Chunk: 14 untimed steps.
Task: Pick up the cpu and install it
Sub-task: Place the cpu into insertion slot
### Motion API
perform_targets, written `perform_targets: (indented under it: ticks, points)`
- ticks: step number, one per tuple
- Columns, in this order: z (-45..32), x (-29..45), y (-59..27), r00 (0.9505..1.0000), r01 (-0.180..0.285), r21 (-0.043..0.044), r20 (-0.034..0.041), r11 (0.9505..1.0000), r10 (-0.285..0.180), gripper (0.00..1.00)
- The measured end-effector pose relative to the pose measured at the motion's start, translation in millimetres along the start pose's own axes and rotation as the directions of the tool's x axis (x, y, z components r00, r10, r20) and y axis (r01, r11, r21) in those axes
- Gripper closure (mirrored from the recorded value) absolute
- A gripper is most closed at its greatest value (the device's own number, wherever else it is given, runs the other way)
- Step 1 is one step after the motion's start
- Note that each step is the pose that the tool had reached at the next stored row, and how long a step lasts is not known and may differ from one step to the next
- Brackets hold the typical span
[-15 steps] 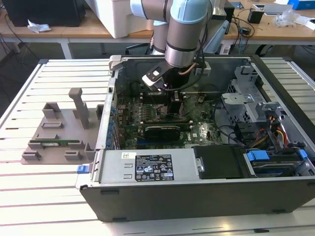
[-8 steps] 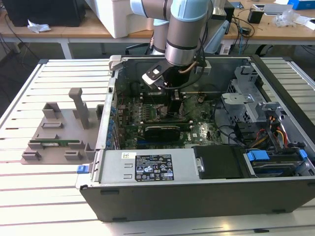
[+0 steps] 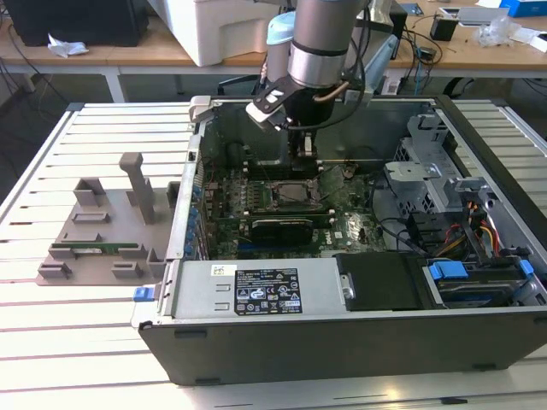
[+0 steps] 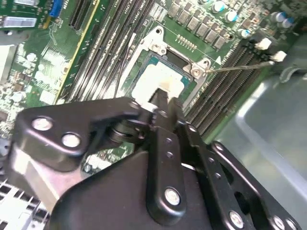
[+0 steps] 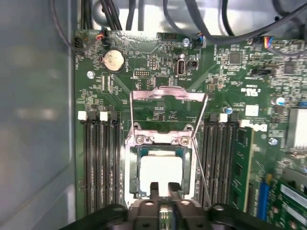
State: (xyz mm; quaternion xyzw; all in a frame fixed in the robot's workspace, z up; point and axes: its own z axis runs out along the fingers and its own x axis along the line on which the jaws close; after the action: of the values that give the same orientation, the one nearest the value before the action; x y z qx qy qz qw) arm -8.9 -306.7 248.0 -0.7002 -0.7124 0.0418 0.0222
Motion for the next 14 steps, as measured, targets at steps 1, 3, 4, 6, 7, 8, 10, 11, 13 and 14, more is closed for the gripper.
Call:
perform_targets:
  ticks: [1,3,4,6,7,8,10,11,13,14]
  points:
    - [-6.6,-0.2,-0.6,1.0,0.0,0.0,-0.0003,1.0,0.0,0.82]
    - [-16.0,-0.4,-1.5,1.0,0.0,0.0,-0.0009,1.0,0.0,0.89]
    - [-21.2,-0.6,-1.9,1.0,0.0,0.0,-0.0022,1.0,0.0,0.89]
    - [-30.7,-0.8,-2.8,1.0,0.0,0.0,-0.0052,1.0,0.0,0.89]
    - [-33.6,-0.9,-3.1,1.0,0.001,-0.0002,-0.0067,1.0,-0.001,0.89]
    - [-35.5,-1.0,-3.3,1.0,0.001,-0.0002,-0.0072,1.0,-0.001,0.89]
    - [-39.2,-1.1,-3.6,1.0,0.001,-0.0002,-0.0095,1.0,-0.001,0.89]
    - [-39.2,-1.0,-3.5,0.9999,0.001,-0.0004,-0.0106,1.0,-0.001,0.89]
    - [-39.3,-1.1,-3.6,0.9999,0.001,-0.0002,-0.0105,1.0,-0.001,0.89]
    - [-39.3,-1.1,-3.6,0.9999,0.001,-0.0002,-0.0104,1.0,-0.001,0.89]
